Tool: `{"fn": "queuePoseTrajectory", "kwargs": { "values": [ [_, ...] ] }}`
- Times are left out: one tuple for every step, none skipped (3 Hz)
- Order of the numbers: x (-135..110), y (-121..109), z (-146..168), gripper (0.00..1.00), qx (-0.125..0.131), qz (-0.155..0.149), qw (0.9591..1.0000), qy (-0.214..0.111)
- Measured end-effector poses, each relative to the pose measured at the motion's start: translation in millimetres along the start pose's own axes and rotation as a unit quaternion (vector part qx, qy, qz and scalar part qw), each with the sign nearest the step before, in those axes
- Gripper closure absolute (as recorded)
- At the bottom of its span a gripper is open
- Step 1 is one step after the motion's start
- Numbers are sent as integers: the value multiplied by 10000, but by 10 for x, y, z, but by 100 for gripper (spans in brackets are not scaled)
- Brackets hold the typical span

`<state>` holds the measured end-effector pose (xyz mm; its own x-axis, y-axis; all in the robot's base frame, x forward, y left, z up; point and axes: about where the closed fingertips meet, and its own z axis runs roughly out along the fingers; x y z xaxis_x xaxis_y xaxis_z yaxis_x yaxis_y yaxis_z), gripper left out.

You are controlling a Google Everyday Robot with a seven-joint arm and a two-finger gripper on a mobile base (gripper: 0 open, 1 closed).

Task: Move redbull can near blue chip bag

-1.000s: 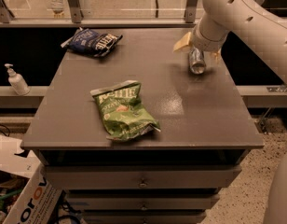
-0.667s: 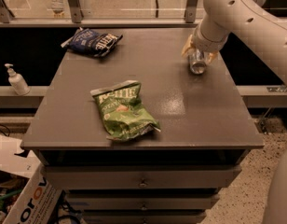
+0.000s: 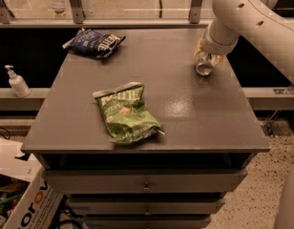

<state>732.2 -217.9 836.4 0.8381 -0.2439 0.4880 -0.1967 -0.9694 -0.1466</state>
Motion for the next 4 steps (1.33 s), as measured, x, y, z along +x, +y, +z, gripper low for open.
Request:
{"fn": "queuePoseTrajectory", "kwargs": {
  "values": [
    [25, -23, -103, 100, 12, 9, 10000, 60],
    [-8, -208, -339, 100, 196, -28, 9998, 61],
    [-154, -450, -522, 100, 388, -148, 9991, 10],
    [-433, -776, -635, 100, 590, -428, 9973, -103]
  ]
}}
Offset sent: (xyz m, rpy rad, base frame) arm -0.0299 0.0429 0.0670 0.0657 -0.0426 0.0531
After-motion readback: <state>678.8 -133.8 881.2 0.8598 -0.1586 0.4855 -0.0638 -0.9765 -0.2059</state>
